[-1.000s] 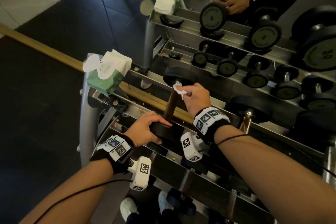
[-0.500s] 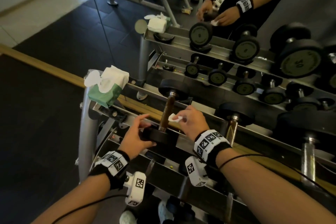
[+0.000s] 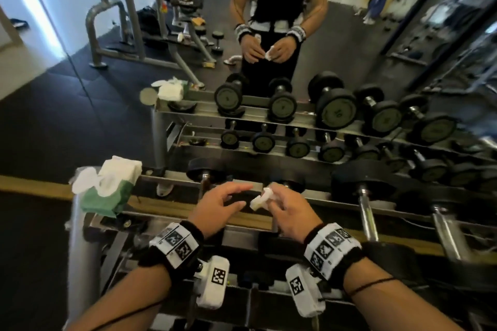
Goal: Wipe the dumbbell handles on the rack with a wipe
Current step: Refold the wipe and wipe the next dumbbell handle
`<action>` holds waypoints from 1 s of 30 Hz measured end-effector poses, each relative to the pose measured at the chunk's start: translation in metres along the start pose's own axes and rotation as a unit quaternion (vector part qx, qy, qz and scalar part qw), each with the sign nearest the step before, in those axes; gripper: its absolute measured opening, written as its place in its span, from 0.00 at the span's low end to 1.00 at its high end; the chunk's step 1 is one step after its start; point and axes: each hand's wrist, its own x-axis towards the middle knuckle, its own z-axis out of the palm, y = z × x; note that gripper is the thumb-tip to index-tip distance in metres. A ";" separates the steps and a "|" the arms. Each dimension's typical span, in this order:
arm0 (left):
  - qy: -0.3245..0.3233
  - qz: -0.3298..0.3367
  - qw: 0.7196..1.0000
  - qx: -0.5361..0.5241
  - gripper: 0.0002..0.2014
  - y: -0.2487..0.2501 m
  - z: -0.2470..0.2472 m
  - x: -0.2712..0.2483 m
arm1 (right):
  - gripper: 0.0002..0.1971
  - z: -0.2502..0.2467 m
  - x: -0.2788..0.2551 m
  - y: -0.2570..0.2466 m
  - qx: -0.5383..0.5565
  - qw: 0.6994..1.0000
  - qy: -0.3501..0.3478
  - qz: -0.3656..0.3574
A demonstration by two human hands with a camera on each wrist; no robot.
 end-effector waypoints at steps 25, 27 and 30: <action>0.046 -0.078 0.985 -0.147 0.06 0.073 0.118 0.036 | 0.16 -0.093 -0.036 0.072 0.233 0.972 0.024 0.022; 0.100 -0.081 0.972 -0.199 0.04 0.070 0.123 0.040 | 0.24 -0.094 -0.030 0.085 0.239 0.970 0.040 0.024; 0.149 -0.093 0.955 -0.240 0.04 0.068 0.129 0.047 | 0.28 -0.093 -0.020 0.099 0.278 0.959 0.051 0.028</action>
